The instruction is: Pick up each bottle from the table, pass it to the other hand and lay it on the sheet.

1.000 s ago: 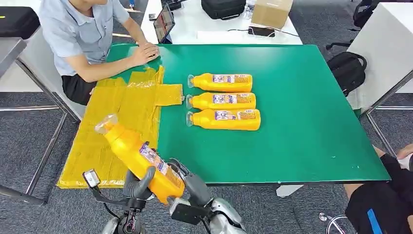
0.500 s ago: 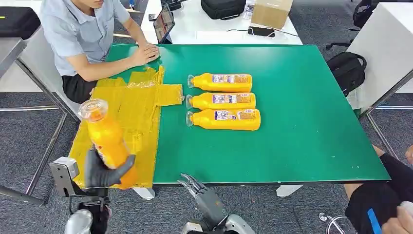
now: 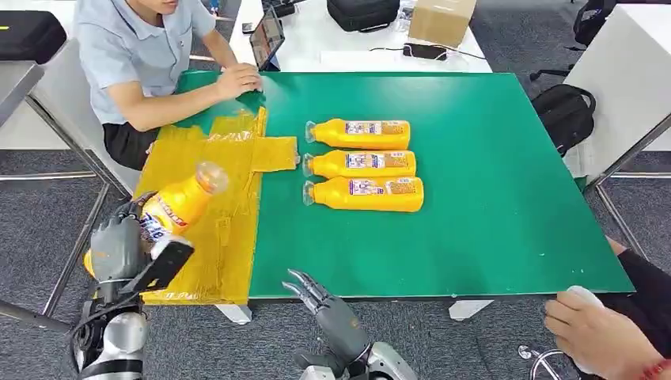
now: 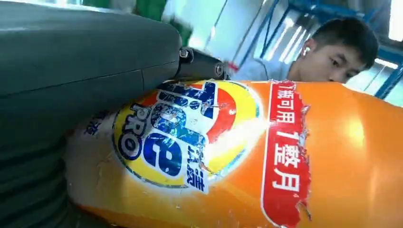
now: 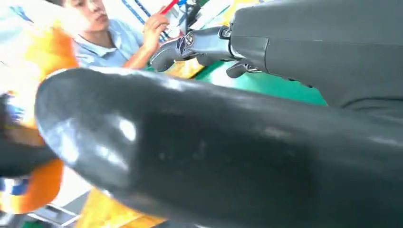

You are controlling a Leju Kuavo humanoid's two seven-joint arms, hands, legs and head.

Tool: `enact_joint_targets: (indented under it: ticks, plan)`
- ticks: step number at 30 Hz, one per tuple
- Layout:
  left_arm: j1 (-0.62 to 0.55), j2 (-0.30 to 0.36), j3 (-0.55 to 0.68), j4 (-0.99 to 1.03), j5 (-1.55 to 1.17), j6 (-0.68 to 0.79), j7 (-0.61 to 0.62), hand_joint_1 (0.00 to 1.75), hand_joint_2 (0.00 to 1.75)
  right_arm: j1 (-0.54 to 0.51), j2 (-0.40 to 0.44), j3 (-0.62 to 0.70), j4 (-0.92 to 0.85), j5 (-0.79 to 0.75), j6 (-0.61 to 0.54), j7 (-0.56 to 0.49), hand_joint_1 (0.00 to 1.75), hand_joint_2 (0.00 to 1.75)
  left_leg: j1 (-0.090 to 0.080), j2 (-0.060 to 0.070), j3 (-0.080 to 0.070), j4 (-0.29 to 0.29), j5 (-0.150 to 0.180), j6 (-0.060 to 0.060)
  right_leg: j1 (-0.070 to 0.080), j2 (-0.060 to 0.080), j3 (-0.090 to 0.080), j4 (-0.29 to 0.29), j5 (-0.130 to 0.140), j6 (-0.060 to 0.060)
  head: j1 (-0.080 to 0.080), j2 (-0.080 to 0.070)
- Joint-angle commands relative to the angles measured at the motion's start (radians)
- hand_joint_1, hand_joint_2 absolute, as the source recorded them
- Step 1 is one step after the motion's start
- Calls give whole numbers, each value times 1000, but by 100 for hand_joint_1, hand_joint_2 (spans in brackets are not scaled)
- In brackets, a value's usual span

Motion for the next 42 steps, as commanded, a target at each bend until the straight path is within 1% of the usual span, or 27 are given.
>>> enact_joint_targets:
  ticks: [1, 2, 4, 5, 6, 7, 8, 9, 10, 11, 16, 18, 19, 20, 21, 22, 23, 24, 26, 27, 29, 30, 33, 35, 39, 42]
  plan:
    - [-248, 186, -141, 579, -157, 31, 81, 175, 175, -19, -35, 86, -131, -104, 78, -35, 0, 0, -1, -4, 4, -3, 1, 1, 0, -6, 5, -1, -1, -4, 0, 0]
    - [-268, 197, -158, 620, -159, 32, 76, 175, 175, -22, -38, 91, -137, -103, 76, -35, 0, 0, 0, -4, 3, -2, 1, 0, 0, -5, 4, 0, -1, -2, 0, 0]
    - [-296, 215, -188, 688, -153, 8, 64, 175, 175, -33, -39, 86, -132, -114, 85, -35, 0, 0, 0, -4, 5, -3, 2, 1, 1, -5, 6, -1, -1, -4, 0, 0]
    - [-318, 231, -219, 747, -153, -25, 62, 175, 175, -44, -39, 81, -122, -128, 92, -35, 0, 0, 0, -2, 3, -2, 1, 0, 1, -4, 4, 0, 0, -3, 0, 0]
    - [-331, 245, -239, 789, -132, -53, 57, 175, 175, -55, -47, 91, -118, -148, 96, -35, 0, 0, 0, -2, 5, -2, 1, 1, 1, -4, 5, -1, 0, -4, 0, 0]
    - [-344, 244, -232, 823, -89, -80, 41, 175, 175, -65, -58, 107, -114, -160, 82, -35, 0, 0, 0, -2, 4, -2, 2, 1, 0, -3, 4, 0, 0, -3, 0, 0]
    - [-368, 246, -226, 875, -21, -143, 8, 175, 175, -79, -72, 130, -105, -186, 76, -35, 0, 0, 0, -2, 5, -2, 2, 1, 1, -3, 5, 0, 0, -4, 0, 0]
    - [-378, 258, -241, 897, 11, -168, -27, 175, 175, -90, -84, 152, -105, -207, 70, -35, 0, 0, 0, -1, 4, -2, 2, 1, 0, -2, 4, 0, 0, -2, 0, 0]
    - [-380, 264, -245, 902, 20, -167, -34, 175, 175, -95, -85, 157, -99, -212, 65, -35, 0, 0, 1, -1, 5, -2, 1, 1, 1, -2, 6, -1, 0, -3, 0, 0]
    - [-380, 268, -245, 904, 23, -166, -35, 175, 175, -96, -85, 159, -96, -214, 63, -35, 0, 0, 1, 0, 3, -1, 2, 1, 1, -1, 4, 0, 1, -2, 0, 0]
    - [-380, 268, -245, 904, 23, -166, -35, 175, 175, -96, -85, 159, -96, -214, 63, -35, 0, 0, 0, -1, 8, -2, 2, 1, 1, -2, 10, -1, 0, -3, 0, 0]
    - [-381, 267, -253, 895, 74, -199, -51, 175, 175, -102, -92, 174, -94, -226, 55, -35, 0, 0, 0, -1, 9, -3, 2, 1, 1, -2, 10, -1, 1, -3, 0, 0]
    - [-383, 265, -265, 887, 95, -203, -47, 157, 175, -104, -93, 178, -94, -235, 52, -35, 0, 0, 0, -2, 8, -2, 2, 1, 1, -2, 9, 0, 0, -2, 0, 0]
    - [-390, 261, -269, 883, 119, -212, -41, 129, 175, -108, -93, 177, -90, -238, 54, -35, 0, 0, 0, -1, 8, -2, 3, 1, 1, -2, 10, 0, 1, -3, 0, 0]
    - [-394, 260, -273, 879, 136, -221, -38, 21, 175, -109, -93, 177, -89, -237, 54, -35, 0, 0, 0, -2, 8, -2, 3, 1, 1, -2, 9, 0, 1, -3, 0, 0]
    - [-401, 260, -267, 878, 169, -249, -49, 3, 175, -111, -93, 178, -88, -239, 55, -35, 0, 0, 0, -2, 8, -2, 3, 1, 1, -3, 9, 1, 1, -3, 0, 0]
    - [-414, 281, -274, 892, 205, -318, -57, 0, 175, -118, -97, 184, -81, -247, 60, -35, 0, 0, 0, -3, 9, -2, 3, 0, 1, -3, 9, 1, 1, -3, 0, 0]
    - [-424, 303, -292, 905, 224, -349, -63, 0, 175, -126, -102, 196, -74, -257, 54, -35, 0, 0, 0, -2, 9, -2, 4, 0, 1, -3, 10, 1, 2, -4, 0, 0]
    - [-438, 337, -301, 924, 253, -379, -99, 0, 175, -137, -108, 212, -61, -265, 48, -35, 0, 0, 1, 0, 9, -2, 5, 0, 2, -1, 8, 0, 4, -6, 0, 0]
    - [-445, 350, -298, 929, 274, -391, -121, 0, 175, -140, -110, 218, -57, -275, 46, -35, 0, 0, 0, 0, 9, -2, 5, 0, 1, -1, 9, 1, 3, -5, 0, 0]
    - [-450, 343, -275, 922, 334, -405, -141, 0, 175, -144, -113, 223, -43, -282, 32, -35, 0, 0, 0, 1, 10, -2, 5, -1, 1, 0, 10, 1, 3, -5, 0, 0]
    - [-444, 342, -270, 902, 368, -428, -141, 0, 175, -146, -116, 227, -41, -287, 27, -35, 0, 0, 0, -1, 10, -2, 5, -1, 1, -1, 10, 2, 3, -4, 0, 0]
    - [-399, 342, -265, 799, 493, -519, -131, 0, 175, -151, -122, 236, -33, -294, 14, -35, 0, 0, 0, 1, 10, -3, 5, -1, 1, -1, 10, 1, 3, -6, 0, 0]
    - [-364, 354, -273, 722, 560, -559, -129, 0, 175, -154, -122, 238, -21, -292, 5, -35, 0, 0, 1, 1, 9, -2, 5, -1, 1, 0, 9, 1, 3, -5, 0, 0]
    - [-364, 354, -273, 722, 560, -559, -129, 0, 175, -154, -122, 238, -21, -292, 5, -35, 0, 0, 1, 1, 9, -2, 5, -1, 1, 0, 9, 1, 3, -5, 0, 0]
    - [-342, 361, -283, 675, 594, -568, -124, 0, 175, -155, -125, 239, -18, -293, -1, -35, 0, 0, 1, 2, 10, -3, 4, -1, 1, 0, 9, 1, 3, -6, 0, 0]
